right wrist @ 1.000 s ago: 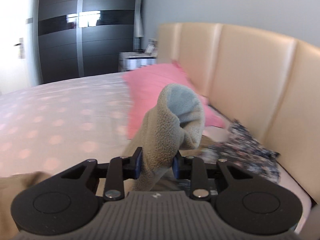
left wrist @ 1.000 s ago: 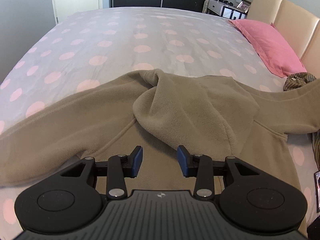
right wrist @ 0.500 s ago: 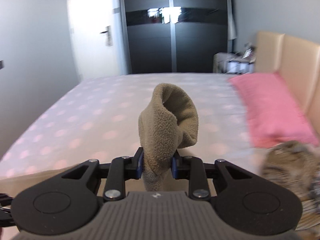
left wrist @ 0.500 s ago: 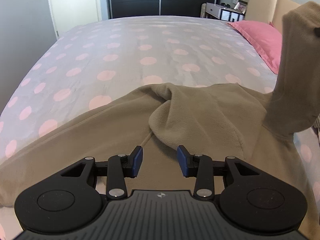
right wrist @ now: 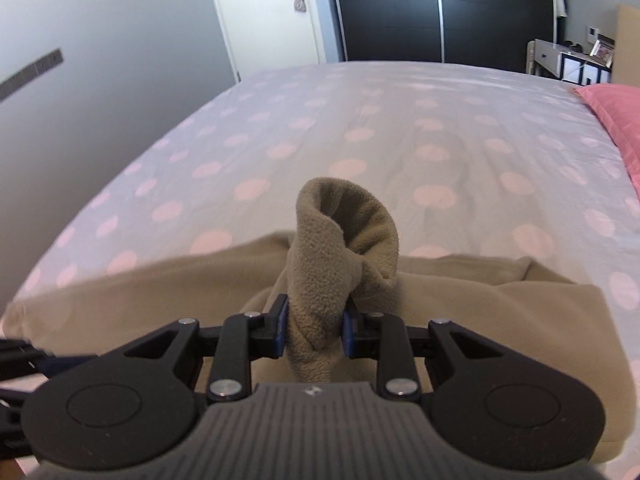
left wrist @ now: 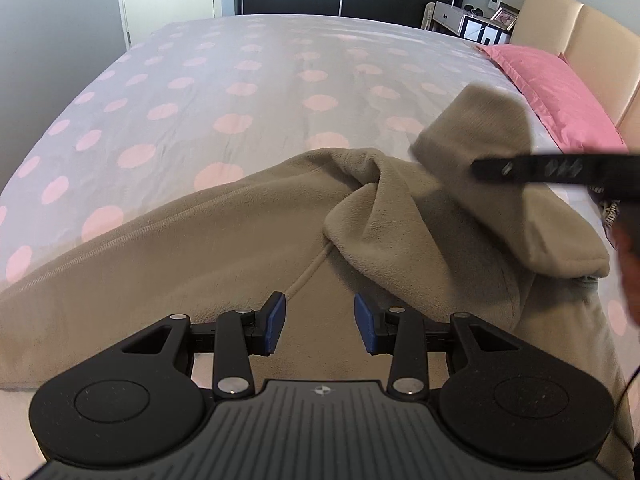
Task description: Fold clothes
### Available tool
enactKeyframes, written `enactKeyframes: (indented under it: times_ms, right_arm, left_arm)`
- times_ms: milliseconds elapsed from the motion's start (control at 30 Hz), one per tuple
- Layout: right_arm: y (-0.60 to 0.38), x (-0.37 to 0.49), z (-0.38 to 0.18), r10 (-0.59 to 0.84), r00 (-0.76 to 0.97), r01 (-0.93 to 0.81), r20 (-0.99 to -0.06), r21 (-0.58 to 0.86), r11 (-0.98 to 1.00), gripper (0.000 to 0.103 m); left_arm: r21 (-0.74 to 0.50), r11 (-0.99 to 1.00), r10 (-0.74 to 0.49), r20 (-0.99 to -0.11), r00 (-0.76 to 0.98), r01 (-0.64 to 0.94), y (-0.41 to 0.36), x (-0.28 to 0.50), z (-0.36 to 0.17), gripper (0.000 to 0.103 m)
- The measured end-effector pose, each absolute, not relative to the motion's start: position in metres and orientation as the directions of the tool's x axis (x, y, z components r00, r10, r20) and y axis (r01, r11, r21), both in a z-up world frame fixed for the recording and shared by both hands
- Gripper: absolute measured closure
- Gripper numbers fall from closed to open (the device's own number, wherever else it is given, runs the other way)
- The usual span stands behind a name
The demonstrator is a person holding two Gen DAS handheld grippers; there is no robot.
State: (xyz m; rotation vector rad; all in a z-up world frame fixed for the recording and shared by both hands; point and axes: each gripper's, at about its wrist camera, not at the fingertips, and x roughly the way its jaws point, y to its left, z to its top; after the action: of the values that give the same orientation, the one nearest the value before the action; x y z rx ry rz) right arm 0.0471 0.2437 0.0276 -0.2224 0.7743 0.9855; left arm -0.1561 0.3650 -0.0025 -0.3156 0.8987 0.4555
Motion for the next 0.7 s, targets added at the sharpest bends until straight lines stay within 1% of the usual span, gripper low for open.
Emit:
enactKeyframes:
  times_ms: [33, 67, 100, 133, 200, 333, 400, 500, 567, 700]
  right_arm:
    - [0.248, 0.048, 0.019, 0.659, 0.305, -0.821, -0.687, 0.161, 0.548, 0.071]
    - [0.249, 0.047, 0.014, 0.662, 0.289, -0.823, -0.691, 0.173, 0.540, 0.066]
    - [0.250, 0.047, 0.009, 0.665, 0.272, -0.826, -0.695, 0.186, 0.532, 0.063]
    - [0.247, 0.045, 0.004, 0.676, 0.249, -0.828, -0.694, 0.209, 0.520, 0.062]
    - [0.243, 0.042, 0.002, 0.696, 0.219, -0.835, -0.684, 0.237, 0.496, 0.054]
    - [0.229, 0.041, 0.006, 0.719, 0.197, -0.839, -0.667, 0.264, 0.475, 0.048]
    - [0.220, 0.042, 0.008, 0.735, 0.173, -0.830, -0.656, 0.304, 0.467, 0.039]
    - [0.205, 0.044, 0.010, 0.758, 0.132, -0.809, -0.639, 0.372, 0.455, 0.037]
    - [0.189, 0.044, 0.011, 0.757, 0.135, -0.802, -0.640, 0.378, 0.462, 0.037]
    - [0.146, 0.045, 0.006, 0.708, 0.201, -0.796, -0.678, 0.308, 0.521, 0.037]
  left_arm:
    - [-0.076, 0.859, 0.245, -0.807, 0.537, -0.507, 0.366, -0.156, -0.003, 0.067]
    - [-0.078, 0.857, 0.244, -0.808, 0.535, -0.509, 0.367, -0.156, -0.004, 0.067]
    - [-0.080, 0.856, 0.243, -0.810, 0.534, -0.511, 0.368, -0.156, -0.004, 0.067]
    - [-0.082, 0.855, 0.242, -0.811, 0.533, -0.513, 0.369, -0.156, -0.005, 0.067]
    - [-0.081, 0.852, 0.244, -0.813, 0.529, -0.517, 0.370, -0.154, -0.006, 0.067]
    - [-0.087, 0.853, 0.243, -0.806, 0.539, -0.514, 0.369, -0.151, -0.007, 0.067]
    - [-0.093, 0.857, 0.243, -0.794, 0.557, -0.507, 0.366, -0.150, -0.004, 0.067]
    - [-0.102, 0.861, 0.250, -0.769, 0.588, -0.498, 0.361, -0.148, 0.003, 0.067]
    - [-0.120, 0.864, 0.244, -0.748, 0.616, -0.488, 0.358, -0.148, 0.009, 0.067]
    - [-0.168, 0.878, 0.199, -0.723, 0.662, -0.448, 0.351, -0.144, 0.013, 0.067]
